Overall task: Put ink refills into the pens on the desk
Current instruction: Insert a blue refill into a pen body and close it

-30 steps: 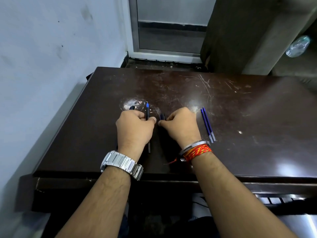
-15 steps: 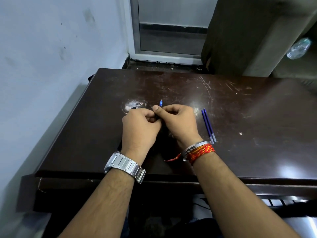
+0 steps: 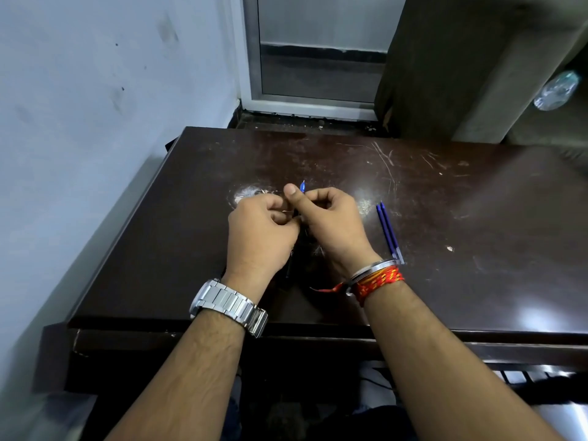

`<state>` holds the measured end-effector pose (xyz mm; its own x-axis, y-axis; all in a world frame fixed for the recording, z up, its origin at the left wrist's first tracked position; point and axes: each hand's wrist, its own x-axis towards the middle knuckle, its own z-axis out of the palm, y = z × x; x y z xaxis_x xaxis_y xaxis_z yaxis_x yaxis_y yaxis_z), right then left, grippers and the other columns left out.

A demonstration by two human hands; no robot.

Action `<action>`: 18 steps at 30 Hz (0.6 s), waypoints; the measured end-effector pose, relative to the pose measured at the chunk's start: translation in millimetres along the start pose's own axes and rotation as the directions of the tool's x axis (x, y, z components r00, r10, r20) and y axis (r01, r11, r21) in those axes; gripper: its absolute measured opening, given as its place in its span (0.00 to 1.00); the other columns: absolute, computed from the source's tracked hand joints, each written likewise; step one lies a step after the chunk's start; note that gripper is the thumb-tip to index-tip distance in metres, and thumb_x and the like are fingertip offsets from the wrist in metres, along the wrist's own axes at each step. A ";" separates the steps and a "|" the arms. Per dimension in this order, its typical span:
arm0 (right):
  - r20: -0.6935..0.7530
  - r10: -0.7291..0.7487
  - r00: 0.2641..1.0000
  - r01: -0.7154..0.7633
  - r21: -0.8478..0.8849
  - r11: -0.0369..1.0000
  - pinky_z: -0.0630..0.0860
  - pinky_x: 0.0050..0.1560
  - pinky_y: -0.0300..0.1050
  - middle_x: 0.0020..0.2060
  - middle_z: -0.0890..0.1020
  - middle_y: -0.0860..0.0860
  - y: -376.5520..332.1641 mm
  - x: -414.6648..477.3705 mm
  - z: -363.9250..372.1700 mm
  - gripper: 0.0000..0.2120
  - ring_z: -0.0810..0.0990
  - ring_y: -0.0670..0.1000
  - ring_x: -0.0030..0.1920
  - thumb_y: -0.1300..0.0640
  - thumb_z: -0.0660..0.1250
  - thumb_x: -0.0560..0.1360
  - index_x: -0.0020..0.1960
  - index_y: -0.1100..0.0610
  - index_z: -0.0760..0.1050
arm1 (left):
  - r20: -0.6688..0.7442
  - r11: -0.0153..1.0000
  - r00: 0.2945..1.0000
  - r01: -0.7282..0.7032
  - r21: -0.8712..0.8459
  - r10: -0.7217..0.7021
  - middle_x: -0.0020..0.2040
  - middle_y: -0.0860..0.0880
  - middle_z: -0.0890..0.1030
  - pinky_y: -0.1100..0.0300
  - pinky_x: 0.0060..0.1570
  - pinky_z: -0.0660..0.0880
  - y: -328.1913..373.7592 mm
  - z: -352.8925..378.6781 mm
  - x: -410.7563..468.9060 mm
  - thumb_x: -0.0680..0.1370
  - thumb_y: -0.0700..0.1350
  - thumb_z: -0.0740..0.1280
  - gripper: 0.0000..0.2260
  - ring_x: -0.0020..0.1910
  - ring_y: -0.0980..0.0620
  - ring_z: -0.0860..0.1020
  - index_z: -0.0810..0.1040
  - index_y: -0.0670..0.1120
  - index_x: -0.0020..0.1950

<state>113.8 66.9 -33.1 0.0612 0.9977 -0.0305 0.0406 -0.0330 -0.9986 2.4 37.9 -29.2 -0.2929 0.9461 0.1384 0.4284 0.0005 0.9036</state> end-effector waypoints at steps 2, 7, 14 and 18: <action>0.006 -0.015 1.000 0.015 0.036 0.999 0.81 0.42 0.51 0.38 0.85 0.57 0.5 0.5 -1.7 0.12 0.84 0.57 0.39 0.52 0.76 0.72 0.44 0.61 0.81 | -0.015 1.000 1.000 0.002 -0.012 -0.002 0.29 0.54 0.84 0.70 0.31 0.74 0.6 0.2 0.2 0.70 0.41 0.77 0.07 0.28 0.64 0.80 0.82 0.50 0.40; 0.028 0.013 1.000 -0.015 0.080 0.997 0.75 0.41 0.47 0.35 0.81 0.52 1.5 2.7 -1.9 0.08 0.78 0.50 0.37 0.58 0.66 0.78 0.43 0.55 0.81 | -0.017 1.000 1.000 0.000 -0.017 0.000 0.31 0.55 0.84 0.72 0.32 0.74 2.1 0.1 0.5 0.69 0.41 0.78 0.12 0.31 0.64 0.82 0.77 0.54 0.42; -0.008 0.031 0.999 -0.029 0.182 0.983 0.77 0.40 0.46 0.38 0.86 0.52 1.0 4.0 -3.1 0.07 0.83 0.50 0.39 0.61 0.70 0.76 0.52 0.54 0.76 | 0.006 1.000 1.000 -0.008 -0.029 0.008 0.31 0.55 0.84 0.73 0.31 0.73 4.3 1.2 -1.7 0.70 0.40 0.77 0.13 0.32 0.64 0.82 0.73 0.52 0.43; -0.035 0.042 0.998 -0.035 0.195 0.980 0.75 0.33 0.39 0.36 0.83 0.49 -0.6 4.1 -3.5 0.08 0.79 0.43 0.30 0.59 0.69 0.76 0.53 0.53 0.74 | -0.004 0.999 1.000 -0.026 -0.032 0.026 0.32 0.55 0.84 0.74 0.29 0.71 5.5 0.4 -2.5 0.70 0.40 0.77 0.16 0.32 0.64 0.81 0.71 0.53 0.42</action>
<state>117.5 70.7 -32.6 0.0978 0.9927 -0.0711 -0.1566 -0.0552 -0.9861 5.9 35.7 -24.7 -0.2854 0.9443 0.1637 0.4080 -0.0348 0.9123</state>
